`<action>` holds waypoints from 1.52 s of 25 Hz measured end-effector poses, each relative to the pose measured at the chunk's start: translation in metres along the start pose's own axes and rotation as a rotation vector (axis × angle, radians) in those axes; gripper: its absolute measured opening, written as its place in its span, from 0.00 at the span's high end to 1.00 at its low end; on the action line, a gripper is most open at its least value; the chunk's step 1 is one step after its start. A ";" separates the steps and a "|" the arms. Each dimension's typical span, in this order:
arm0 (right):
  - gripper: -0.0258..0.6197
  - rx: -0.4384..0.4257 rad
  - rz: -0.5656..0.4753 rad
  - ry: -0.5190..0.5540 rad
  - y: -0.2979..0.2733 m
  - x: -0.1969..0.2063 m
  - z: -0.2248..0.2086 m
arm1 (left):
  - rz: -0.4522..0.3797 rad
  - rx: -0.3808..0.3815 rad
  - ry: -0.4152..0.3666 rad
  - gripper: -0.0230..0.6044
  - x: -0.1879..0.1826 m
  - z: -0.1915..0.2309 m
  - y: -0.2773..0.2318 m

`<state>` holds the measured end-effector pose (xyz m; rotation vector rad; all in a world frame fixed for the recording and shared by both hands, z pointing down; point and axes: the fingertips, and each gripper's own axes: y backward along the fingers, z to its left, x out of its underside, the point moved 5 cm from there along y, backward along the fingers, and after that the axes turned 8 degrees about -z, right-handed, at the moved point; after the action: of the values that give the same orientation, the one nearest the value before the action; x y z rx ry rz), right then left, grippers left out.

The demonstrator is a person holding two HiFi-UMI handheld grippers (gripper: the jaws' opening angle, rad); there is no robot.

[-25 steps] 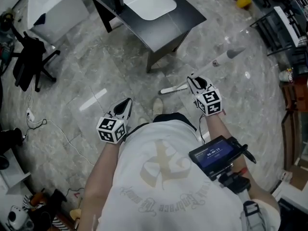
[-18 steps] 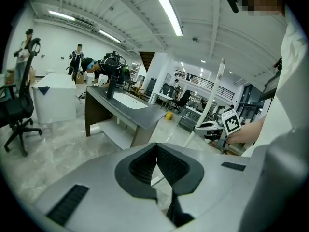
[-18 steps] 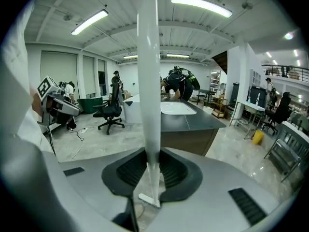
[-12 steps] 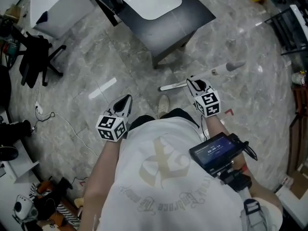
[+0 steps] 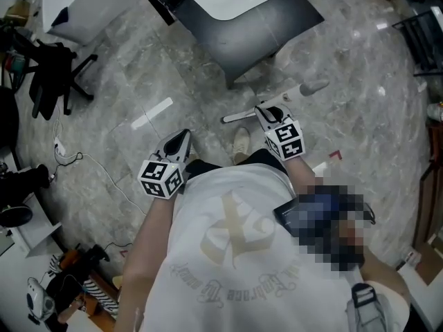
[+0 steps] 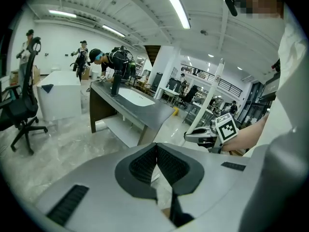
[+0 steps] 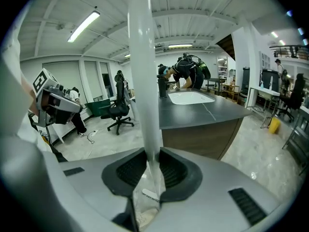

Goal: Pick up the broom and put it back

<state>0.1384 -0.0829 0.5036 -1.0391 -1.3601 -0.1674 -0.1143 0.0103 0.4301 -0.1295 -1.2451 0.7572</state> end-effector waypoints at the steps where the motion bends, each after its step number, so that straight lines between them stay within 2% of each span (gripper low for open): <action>1: 0.81 0.002 0.001 -0.005 -0.006 -0.001 0.003 | 0.003 0.011 -0.002 0.94 -0.001 0.004 -0.001; 14: 0.81 0.123 0.076 -0.104 -0.081 -0.004 0.059 | 0.069 0.148 -0.064 0.94 -0.029 0.097 0.003; 22: 0.81 0.177 0.102 -0.159 -0.132 0.002 0.075 | 0.117 0.178 -0.081 0.94 -0.025 0.132 0.019; 28: 0.81 0.215 0.137 -0.216 -0.203 0.020 0.087 | 0.154 0.170 -0.075 0.94 -0.011 0.189 0.032; 38: 0.81 0.299 0.169 -0.305 -0.206 0.042 0.065 | 0.169 0.119 -0.052 0.94 -0.001 0.163 0.059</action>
<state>-0.0292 -0.1366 0.6352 -0.9446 -1.5062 0.3245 -0.2853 0.0046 0.4575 -0.1197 -1.2455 0.9848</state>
